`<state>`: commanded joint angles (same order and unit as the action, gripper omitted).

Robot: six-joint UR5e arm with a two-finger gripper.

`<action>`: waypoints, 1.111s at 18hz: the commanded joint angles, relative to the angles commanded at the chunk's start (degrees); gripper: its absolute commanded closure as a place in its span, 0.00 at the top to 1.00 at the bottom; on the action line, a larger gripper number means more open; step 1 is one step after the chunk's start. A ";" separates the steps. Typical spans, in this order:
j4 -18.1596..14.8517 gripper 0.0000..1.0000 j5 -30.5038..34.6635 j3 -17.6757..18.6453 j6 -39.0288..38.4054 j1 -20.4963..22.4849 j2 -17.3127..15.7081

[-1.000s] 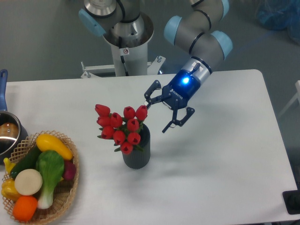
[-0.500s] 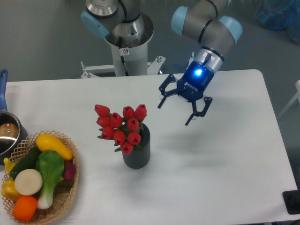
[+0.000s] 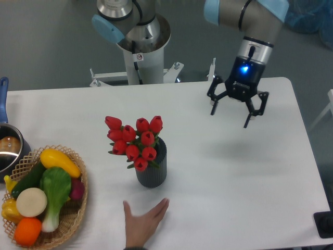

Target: Insert the flowers into the vase

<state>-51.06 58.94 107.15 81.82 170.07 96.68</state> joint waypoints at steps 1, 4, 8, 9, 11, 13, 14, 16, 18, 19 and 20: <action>0.00 1.00 1.33 -0.62 0.00 0.00 0.09; 0.00 1.00 6.34 -1.42 0.00 -0.09 0.53; -0.18 1.00 15.47 -1.07 4.64 -0.44 0.71; -0.18 1.00 17.41 -1.07 5.88 -0.53 0.97; -0.26 1.00 18.57 -1.15 6.24 -0.61 1.41; -0.35 1.00 18.92 -1.24 6.24 -0.70 1.58; -0.53 1.00 19.71 -1.42 6.33 -0.62 1.93; -0.62 1.00 22.43 -1.33 6.33 -1.14 2.46; -0.53 1.00 25.15 -1.68 6.33 -2.28 3.60; -0.53 1.00 26.04 -1.77 6.24 -2.98 3.87; -0.53 1.00 26.83 -1.77 6.07 -3.51 4.57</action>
